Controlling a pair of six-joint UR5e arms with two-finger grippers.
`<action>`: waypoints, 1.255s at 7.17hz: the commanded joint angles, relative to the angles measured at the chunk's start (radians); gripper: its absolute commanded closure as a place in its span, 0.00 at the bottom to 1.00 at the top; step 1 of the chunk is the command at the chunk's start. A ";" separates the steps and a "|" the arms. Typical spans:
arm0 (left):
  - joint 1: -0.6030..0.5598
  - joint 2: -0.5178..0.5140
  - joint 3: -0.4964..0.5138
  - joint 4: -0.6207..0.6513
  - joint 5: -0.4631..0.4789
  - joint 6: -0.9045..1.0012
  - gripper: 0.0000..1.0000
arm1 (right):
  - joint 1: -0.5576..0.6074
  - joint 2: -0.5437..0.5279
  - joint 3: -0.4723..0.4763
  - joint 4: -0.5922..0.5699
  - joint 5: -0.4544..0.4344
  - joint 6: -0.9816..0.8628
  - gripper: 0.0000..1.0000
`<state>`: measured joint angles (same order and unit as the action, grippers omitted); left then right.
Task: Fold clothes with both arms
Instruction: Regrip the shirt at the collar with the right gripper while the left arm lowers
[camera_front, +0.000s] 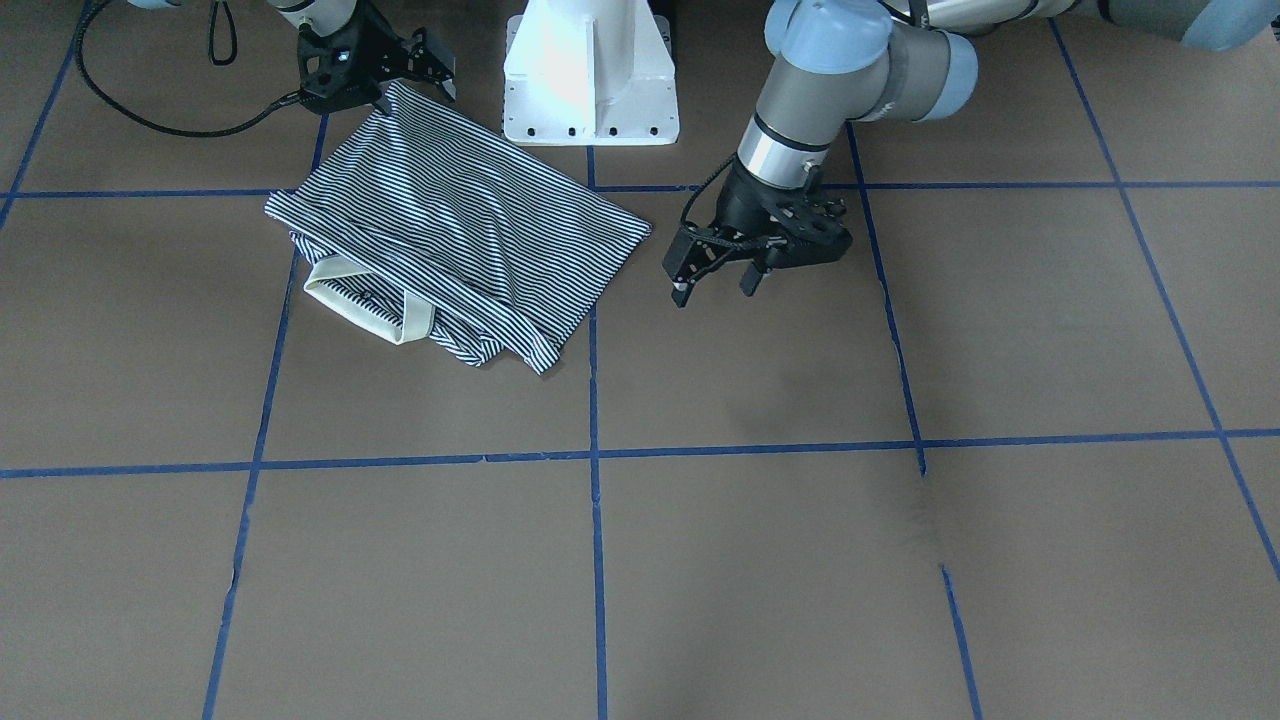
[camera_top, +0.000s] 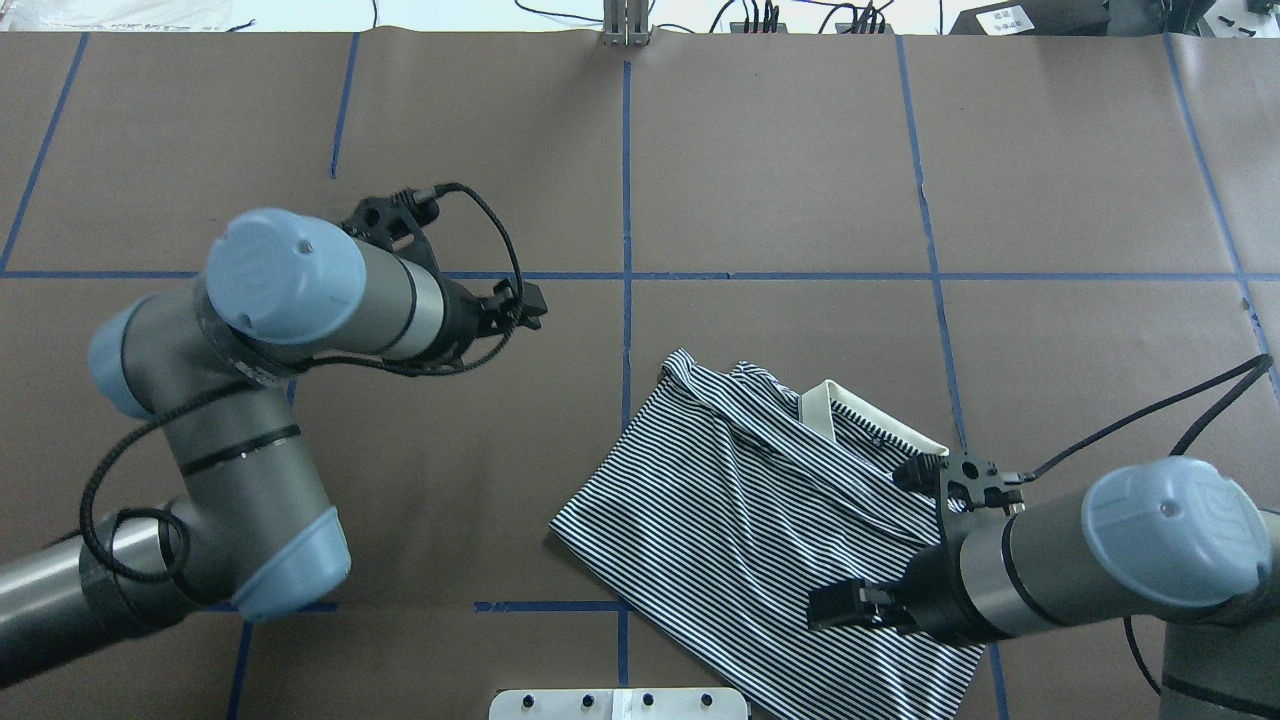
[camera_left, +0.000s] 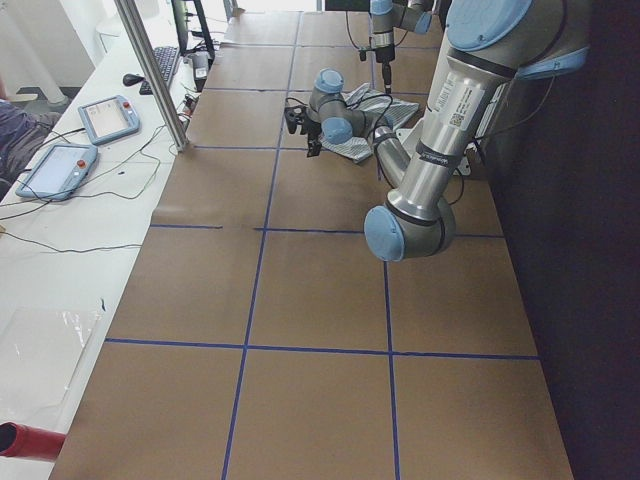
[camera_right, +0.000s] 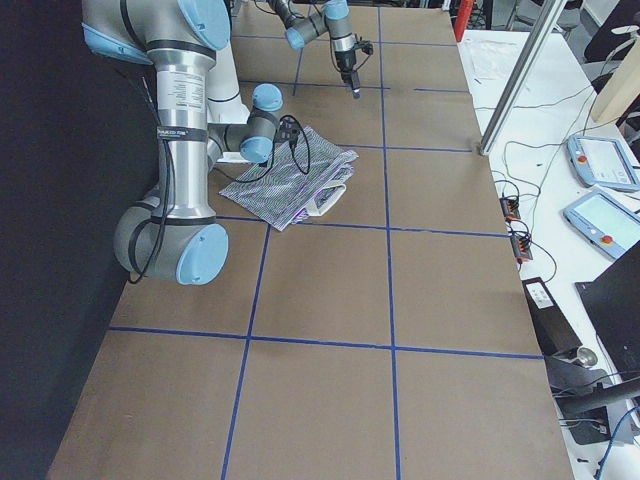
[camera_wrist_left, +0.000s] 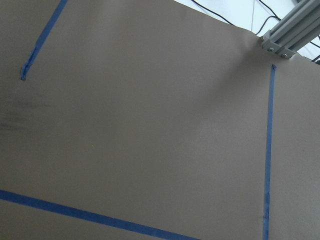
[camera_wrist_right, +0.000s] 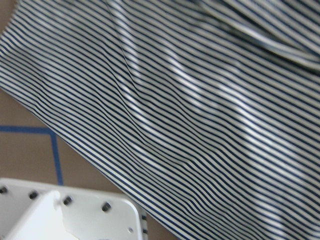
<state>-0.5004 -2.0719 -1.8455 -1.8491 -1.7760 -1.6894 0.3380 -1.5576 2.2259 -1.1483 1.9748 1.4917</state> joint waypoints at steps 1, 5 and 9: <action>0.181 -0.001 0.002 0.005 0.080 -0.195 0.06 | 0.140 0.101 -0.040 -0.001 0.006 -0.001 0.00; 0.237 -0.004 0.043 -0.005 0.089 -0.288 0.11 | 0.179 0.130 -0.061 -0.005 0.006 -0.007 0.00; 0.237 -0.025 0.072 -0.006 0.113 -0.293 0.23 | 0.177 0.136 -0.068 -0.004 0.013 -0.007 0.00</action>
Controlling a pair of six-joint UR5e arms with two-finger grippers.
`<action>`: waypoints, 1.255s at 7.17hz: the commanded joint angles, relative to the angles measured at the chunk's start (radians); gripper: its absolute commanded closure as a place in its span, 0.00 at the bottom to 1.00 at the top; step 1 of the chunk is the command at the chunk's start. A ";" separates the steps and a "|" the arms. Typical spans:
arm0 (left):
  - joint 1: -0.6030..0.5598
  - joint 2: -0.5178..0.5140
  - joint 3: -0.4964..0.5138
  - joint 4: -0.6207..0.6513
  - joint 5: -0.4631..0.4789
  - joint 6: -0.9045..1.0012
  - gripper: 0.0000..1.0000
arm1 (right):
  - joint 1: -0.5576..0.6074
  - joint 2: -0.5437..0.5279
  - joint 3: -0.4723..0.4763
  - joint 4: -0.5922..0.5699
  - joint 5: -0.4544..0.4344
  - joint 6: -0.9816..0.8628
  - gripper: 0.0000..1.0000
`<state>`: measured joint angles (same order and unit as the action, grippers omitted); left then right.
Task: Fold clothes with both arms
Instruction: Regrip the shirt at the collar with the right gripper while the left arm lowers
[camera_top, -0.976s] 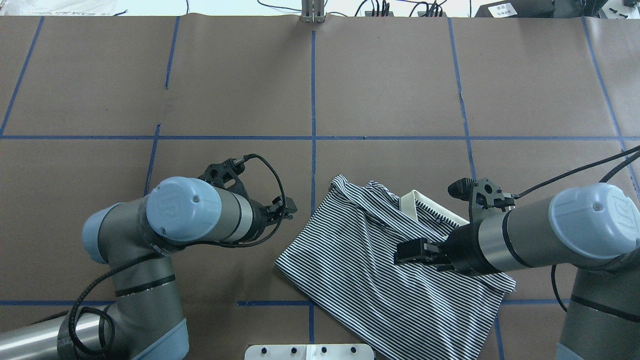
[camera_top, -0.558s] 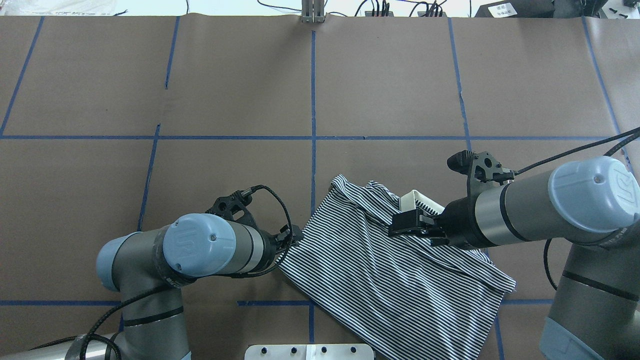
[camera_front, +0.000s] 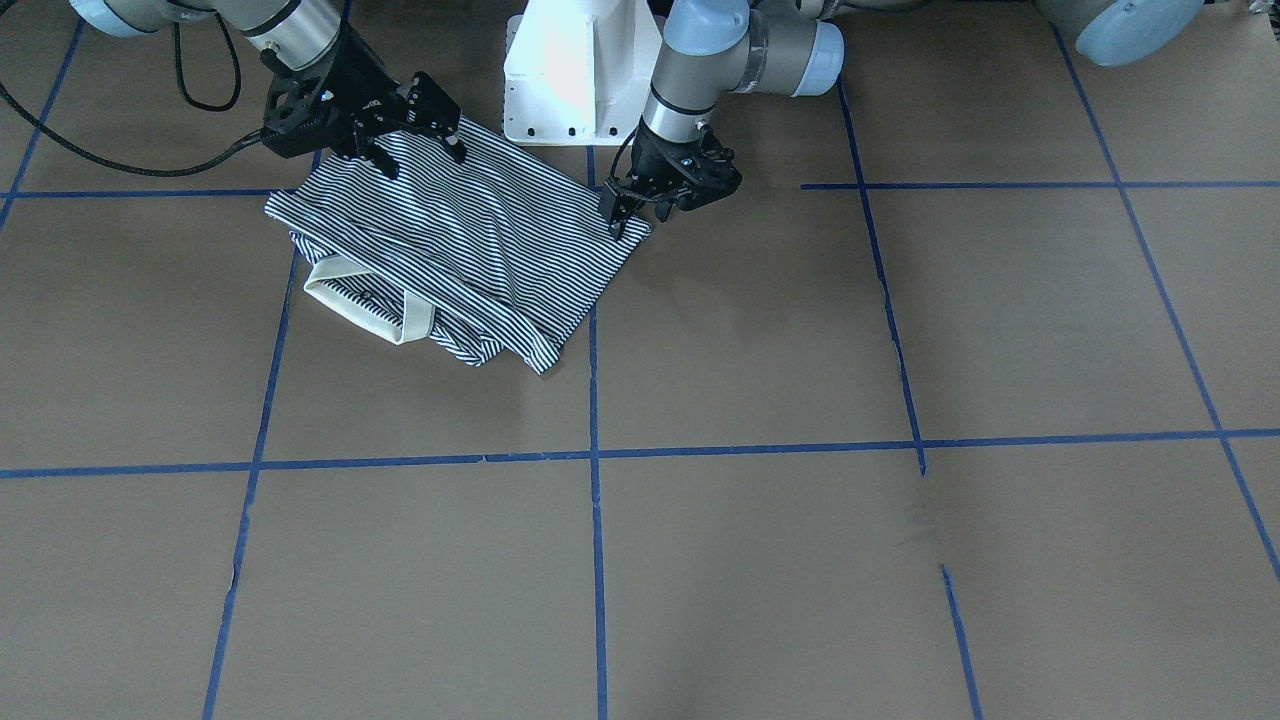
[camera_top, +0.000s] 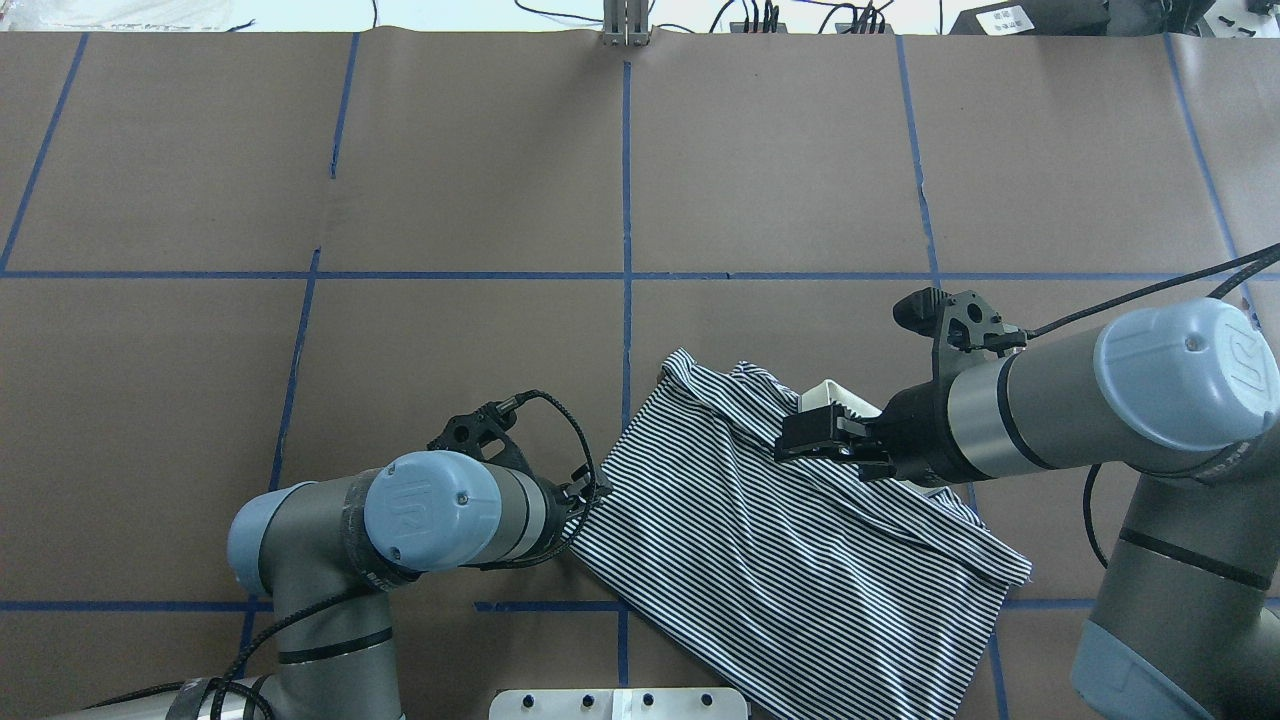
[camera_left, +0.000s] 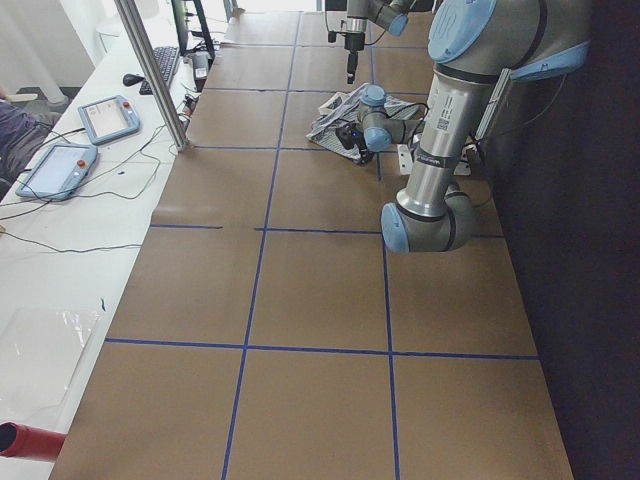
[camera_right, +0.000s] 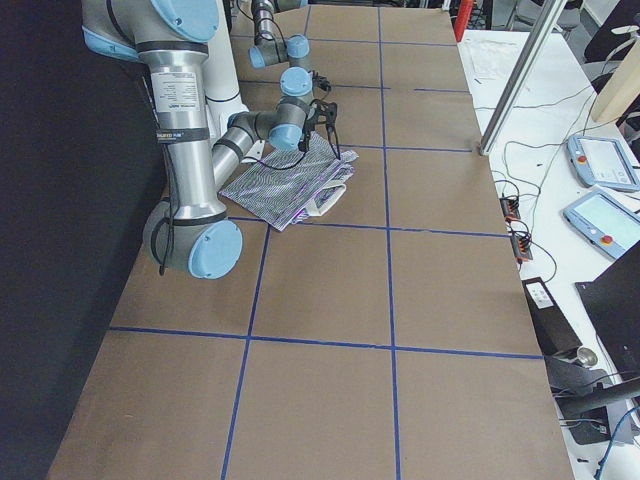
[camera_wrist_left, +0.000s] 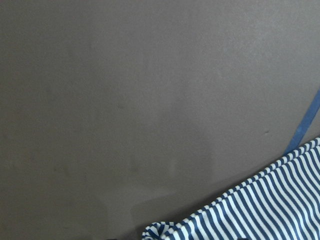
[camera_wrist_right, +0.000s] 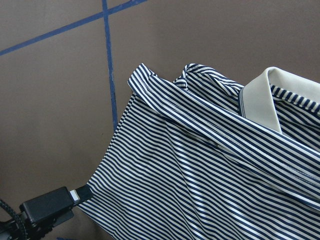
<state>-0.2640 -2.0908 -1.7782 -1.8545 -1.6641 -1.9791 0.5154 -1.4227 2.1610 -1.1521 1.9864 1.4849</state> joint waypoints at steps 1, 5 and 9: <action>0.003 -0.014 0.014 -0.002 0.001 -0.012 0.35 | 0.000 0.001 -0.004 0.000 0.002 0.000 0.00; 0.003 -0.017 0.020 0.000 0.032 -0.003 0.90 | 0.003 -0.001 -0.003 0.000 0.003 0.000 0.00; -0.056 -0.018 -0.012 0.011 0.029 0.003 1.00 | 0.006 -0.001 -0.001 0.000 0.002 0.003 0.00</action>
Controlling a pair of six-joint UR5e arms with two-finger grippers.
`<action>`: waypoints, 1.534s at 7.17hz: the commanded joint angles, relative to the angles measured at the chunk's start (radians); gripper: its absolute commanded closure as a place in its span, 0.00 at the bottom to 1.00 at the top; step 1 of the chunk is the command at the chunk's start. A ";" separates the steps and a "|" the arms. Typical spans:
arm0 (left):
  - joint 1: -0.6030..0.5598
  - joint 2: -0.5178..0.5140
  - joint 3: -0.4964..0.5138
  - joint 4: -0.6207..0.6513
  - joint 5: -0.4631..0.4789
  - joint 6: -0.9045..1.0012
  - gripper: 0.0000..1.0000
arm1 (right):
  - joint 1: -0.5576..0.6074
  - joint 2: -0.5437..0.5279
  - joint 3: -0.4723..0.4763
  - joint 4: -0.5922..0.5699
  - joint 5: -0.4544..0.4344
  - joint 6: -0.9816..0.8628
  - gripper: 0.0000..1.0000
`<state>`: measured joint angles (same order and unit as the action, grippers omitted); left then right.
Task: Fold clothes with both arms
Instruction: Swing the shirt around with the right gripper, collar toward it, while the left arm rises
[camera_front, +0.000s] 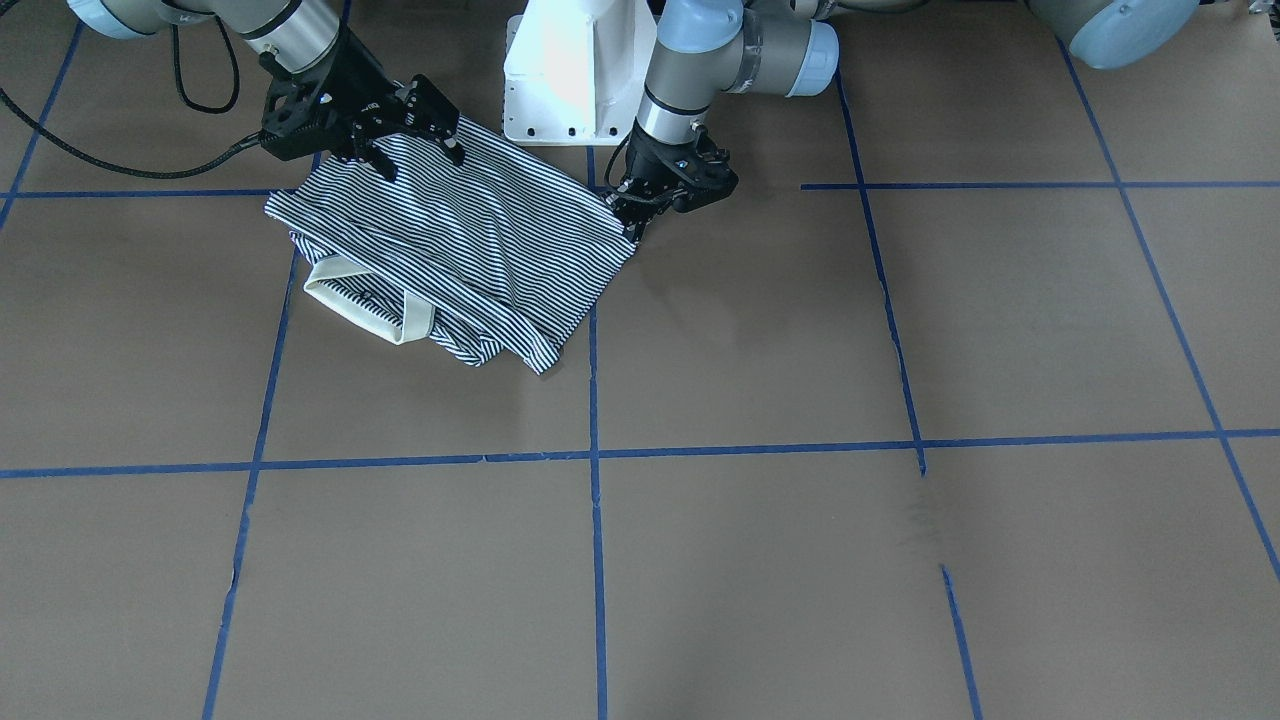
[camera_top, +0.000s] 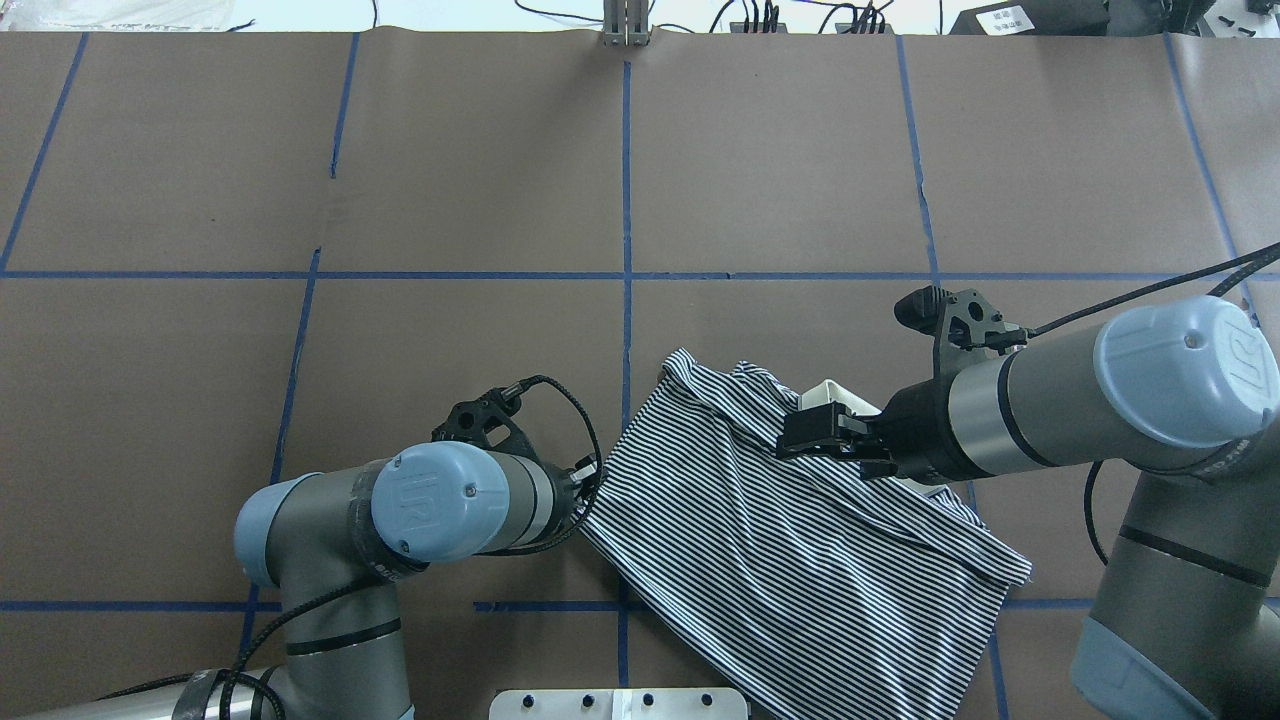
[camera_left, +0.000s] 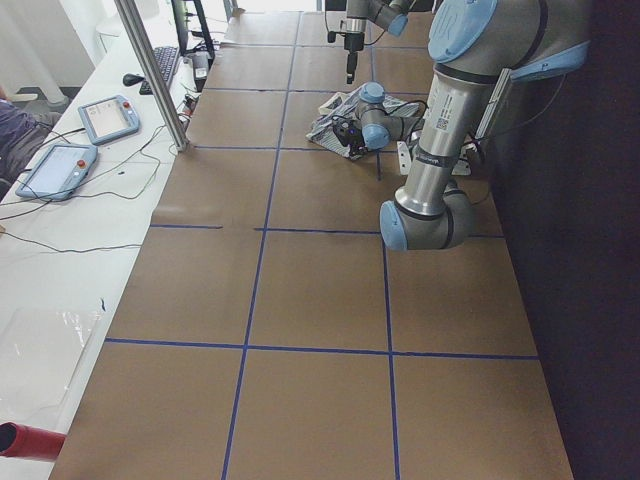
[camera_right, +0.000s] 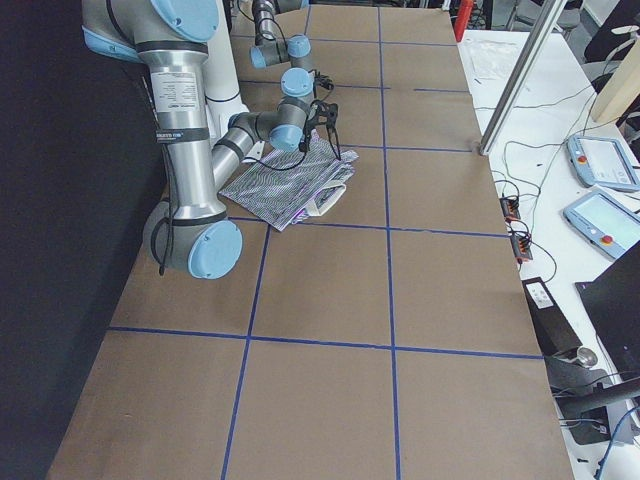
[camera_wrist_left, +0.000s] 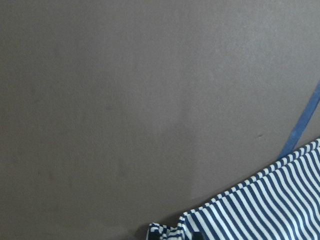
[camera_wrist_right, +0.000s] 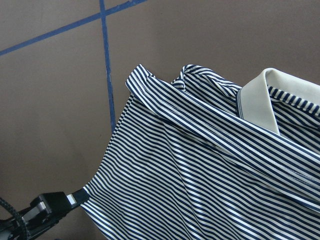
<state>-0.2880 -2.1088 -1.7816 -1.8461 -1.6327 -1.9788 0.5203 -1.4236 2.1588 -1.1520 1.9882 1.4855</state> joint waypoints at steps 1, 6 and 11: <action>-0.075 0.000 -0.004 0.004 -0.001 0.047 1.00 | 0.001 0.000 0.001 0.000 -0.002 0.004 0.00; -0.295 -0.057 0.169 -0.010 0.001 0.256 1.00 | 0.009 -0.002 0.000 0.000 -0.026 0.007 0.00; -0.440 -0.328 0.699 -0.351 0.030 0.455 1.00 | 0.007 0.008 -0.010 -0.002 -0.057 0.005 0.00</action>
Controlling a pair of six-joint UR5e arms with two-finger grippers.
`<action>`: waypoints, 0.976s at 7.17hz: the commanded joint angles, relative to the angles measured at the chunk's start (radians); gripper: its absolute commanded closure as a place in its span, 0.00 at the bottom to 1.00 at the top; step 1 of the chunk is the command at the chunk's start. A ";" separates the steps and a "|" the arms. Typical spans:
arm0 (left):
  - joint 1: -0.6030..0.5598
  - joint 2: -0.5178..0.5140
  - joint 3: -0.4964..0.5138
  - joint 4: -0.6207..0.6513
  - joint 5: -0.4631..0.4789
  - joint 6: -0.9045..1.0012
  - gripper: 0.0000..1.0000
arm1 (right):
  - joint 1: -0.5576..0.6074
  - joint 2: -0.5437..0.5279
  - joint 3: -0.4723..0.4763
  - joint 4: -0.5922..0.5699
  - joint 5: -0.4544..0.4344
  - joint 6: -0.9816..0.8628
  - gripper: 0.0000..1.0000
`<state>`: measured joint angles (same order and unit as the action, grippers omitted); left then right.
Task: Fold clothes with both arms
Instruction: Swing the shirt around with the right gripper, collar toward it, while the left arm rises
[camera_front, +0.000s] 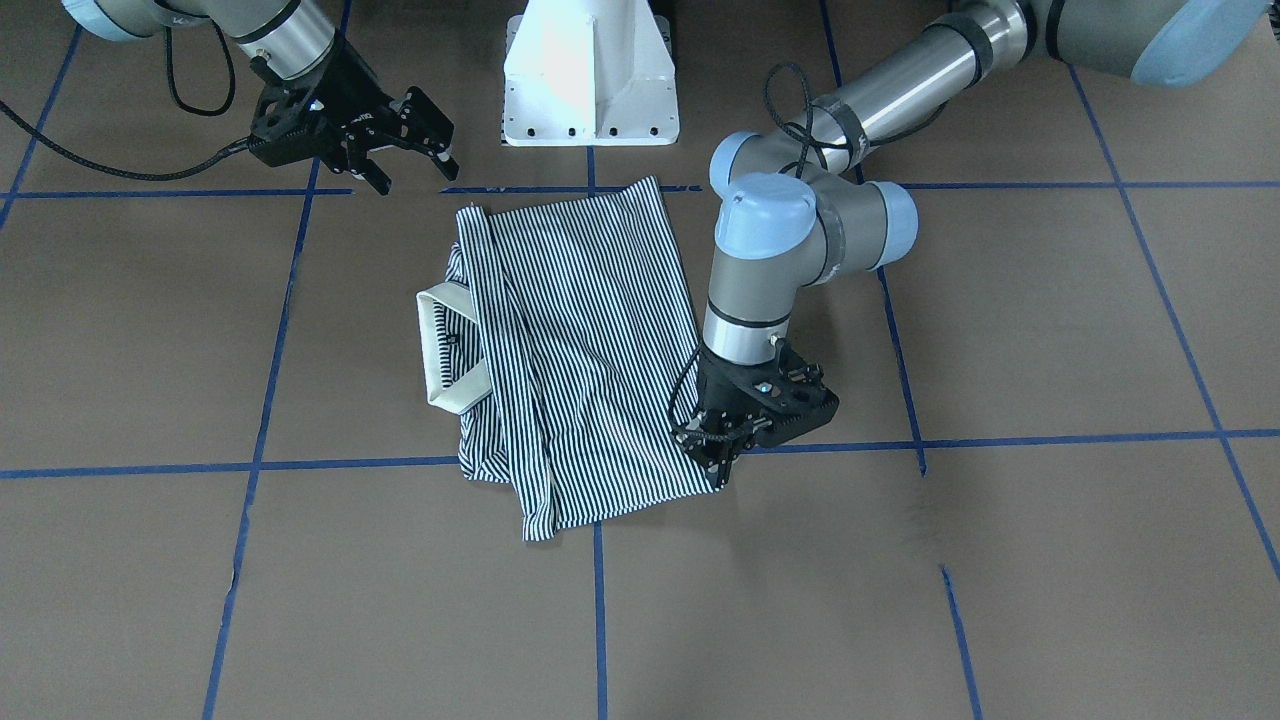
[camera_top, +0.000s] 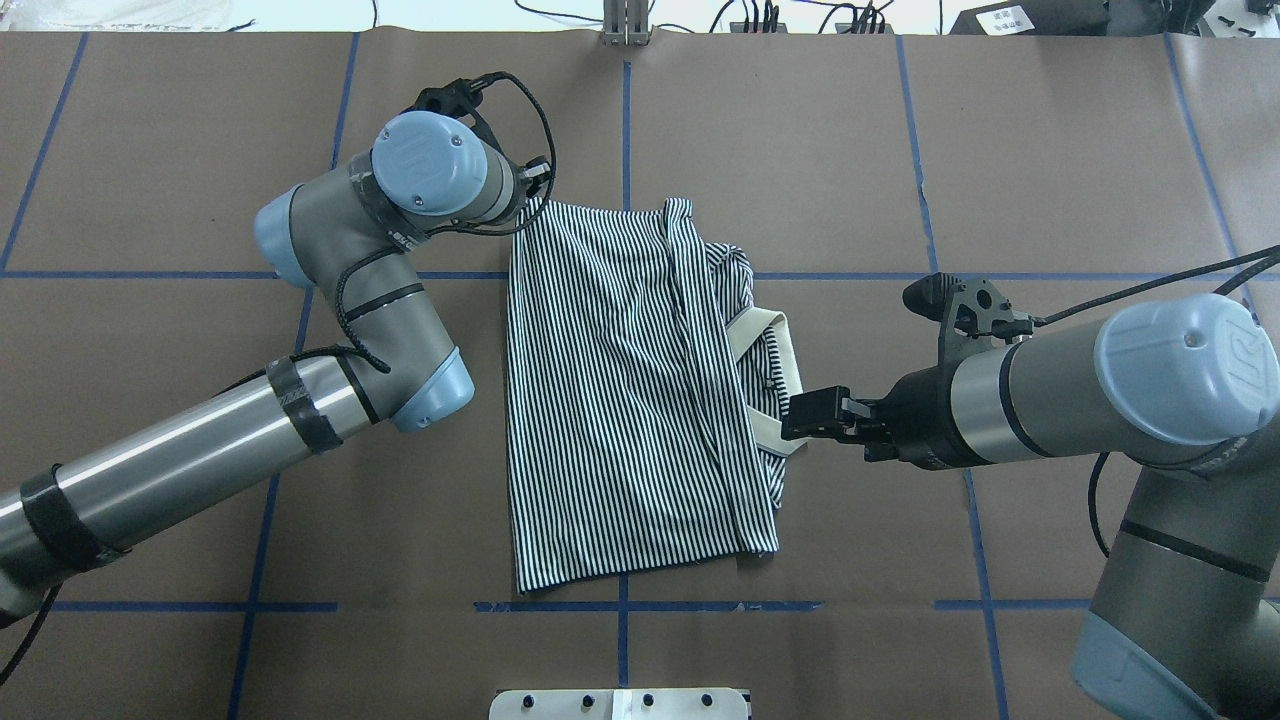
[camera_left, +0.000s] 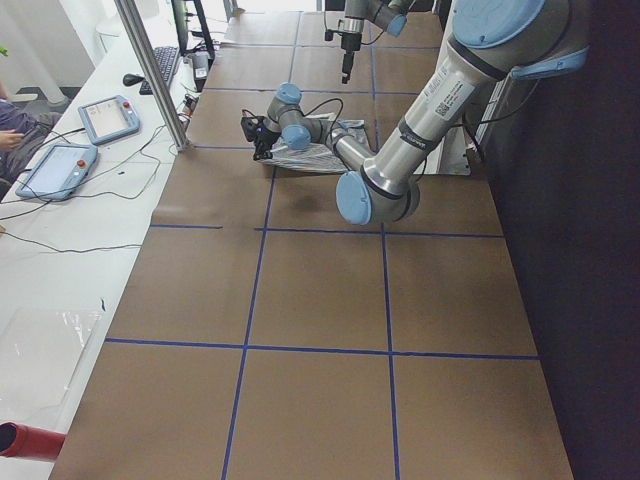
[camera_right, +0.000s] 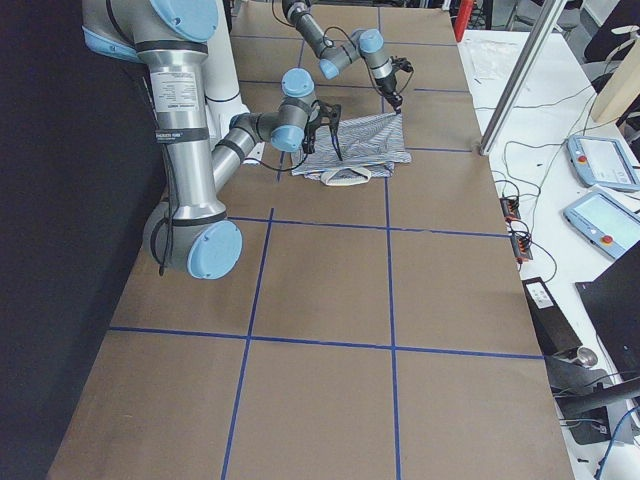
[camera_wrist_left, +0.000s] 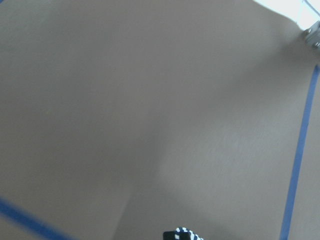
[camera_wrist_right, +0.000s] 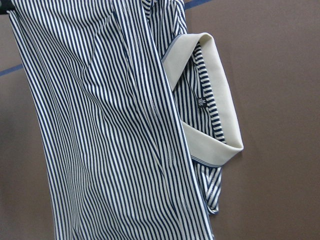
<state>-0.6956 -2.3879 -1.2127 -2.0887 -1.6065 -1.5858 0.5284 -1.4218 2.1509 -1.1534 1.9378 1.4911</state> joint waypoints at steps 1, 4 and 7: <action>-0.036 -0.078 0.203 -0.190 0.081 0.091 1.00 | -0.001 0.041 -0.017 -0.006 -0.013 0.001 0.00; -0.036 -0.128 0.300 -0.228 0.100 0.218 0.00 | -0.001 0.055 -0.040 -0.008 -0.019 -0.011 0.00; -0.129 -0.122 0.277 -0.191 -0.064 0.335 0.00 | 0.002 0.082 -0.072 -0.095 -0.042 -0.129 0.00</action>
<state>-0.7757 -2.5142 -0.9242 -2.3019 -1.5591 -1.2961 0.5291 -1.3612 2.0903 -1.1868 1.9026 1.4411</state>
